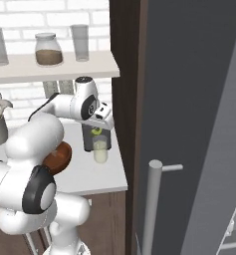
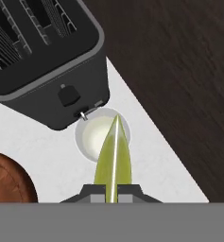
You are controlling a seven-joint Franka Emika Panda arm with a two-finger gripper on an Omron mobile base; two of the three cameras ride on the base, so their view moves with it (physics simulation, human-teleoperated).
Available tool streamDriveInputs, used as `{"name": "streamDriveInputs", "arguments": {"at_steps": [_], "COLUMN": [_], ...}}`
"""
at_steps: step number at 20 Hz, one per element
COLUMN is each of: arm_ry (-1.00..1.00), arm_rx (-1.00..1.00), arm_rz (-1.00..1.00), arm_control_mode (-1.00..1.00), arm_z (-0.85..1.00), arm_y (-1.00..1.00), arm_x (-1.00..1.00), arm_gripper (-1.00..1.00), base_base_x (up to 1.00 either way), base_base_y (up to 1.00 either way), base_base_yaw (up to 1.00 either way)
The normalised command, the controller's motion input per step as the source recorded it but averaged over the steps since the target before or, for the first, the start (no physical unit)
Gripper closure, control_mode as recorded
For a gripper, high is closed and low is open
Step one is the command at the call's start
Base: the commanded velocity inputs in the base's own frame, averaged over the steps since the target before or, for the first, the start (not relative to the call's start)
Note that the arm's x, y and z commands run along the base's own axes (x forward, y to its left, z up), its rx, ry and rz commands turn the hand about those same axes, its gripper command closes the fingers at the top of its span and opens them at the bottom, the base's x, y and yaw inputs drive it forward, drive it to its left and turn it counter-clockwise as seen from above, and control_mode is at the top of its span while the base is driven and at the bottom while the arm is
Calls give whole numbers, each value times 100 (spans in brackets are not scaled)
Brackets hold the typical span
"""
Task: Grab a lemon wedge from the fridge and one ice cube from the ice bowl, and put them in the glass of lemonade.
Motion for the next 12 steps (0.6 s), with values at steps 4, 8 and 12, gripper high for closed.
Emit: {"name": "streamDriveInputs", "arguments": {"at_steps": [4,8,12], "arm_ry": [0,0,0], "arm_rx": [0,0,0], "arm_rz": [0,0,0], "arm_control_mode": [-100,-100,-100], "arm_z": [-13,-13,0], "arm_y": [1,0,0], "arm_x": [1,9,13], "arm_gripper": [100,100,100], "base_base_x": [0,0,0], "base_base_y": [0,0,0], "base_base_yaw": [0,0,0]}}
